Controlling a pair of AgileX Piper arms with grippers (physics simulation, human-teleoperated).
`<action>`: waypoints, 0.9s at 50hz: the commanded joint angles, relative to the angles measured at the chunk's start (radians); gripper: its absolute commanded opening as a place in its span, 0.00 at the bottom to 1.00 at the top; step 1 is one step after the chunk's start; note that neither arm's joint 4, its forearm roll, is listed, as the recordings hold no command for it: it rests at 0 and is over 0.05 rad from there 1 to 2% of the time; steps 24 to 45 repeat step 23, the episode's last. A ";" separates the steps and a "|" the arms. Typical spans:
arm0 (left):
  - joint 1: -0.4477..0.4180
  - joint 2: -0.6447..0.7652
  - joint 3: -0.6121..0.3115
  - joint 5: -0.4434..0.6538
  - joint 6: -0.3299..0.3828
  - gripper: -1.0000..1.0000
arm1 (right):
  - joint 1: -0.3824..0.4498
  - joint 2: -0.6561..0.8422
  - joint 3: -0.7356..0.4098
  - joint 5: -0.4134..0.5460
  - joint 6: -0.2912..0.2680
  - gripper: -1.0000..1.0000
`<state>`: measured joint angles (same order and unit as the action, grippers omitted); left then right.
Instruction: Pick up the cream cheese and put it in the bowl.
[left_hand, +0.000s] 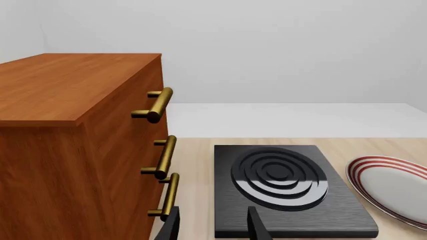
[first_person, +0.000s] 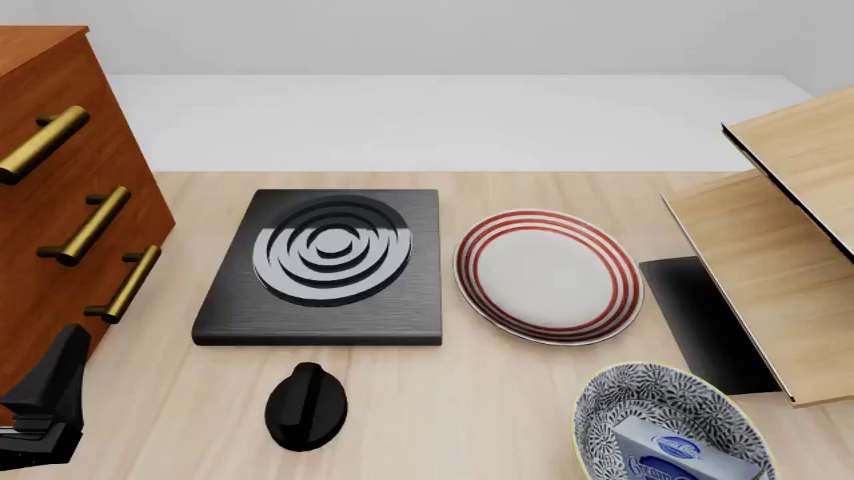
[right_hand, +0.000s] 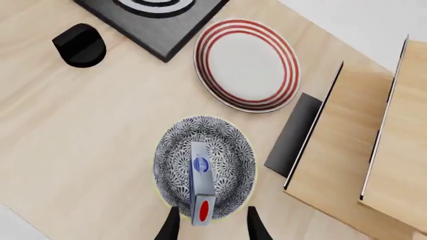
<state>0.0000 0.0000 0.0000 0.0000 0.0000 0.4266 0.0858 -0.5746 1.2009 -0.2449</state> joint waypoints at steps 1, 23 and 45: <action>0.000 0.000 0.000 0.000 0.000 1.00 | -0.001 0.045 -0.152 0.016 -0.027 1.00; 0.000 0.000 0.000 0.000 0.000 1.00 | 0.032 0.052 -0.441 0.019 -0.012 1.00; 0.000 0.000 0.000 0.000 0.000 1.00 | 0.032 0.052 -0.441 0.019 -0.012 1.00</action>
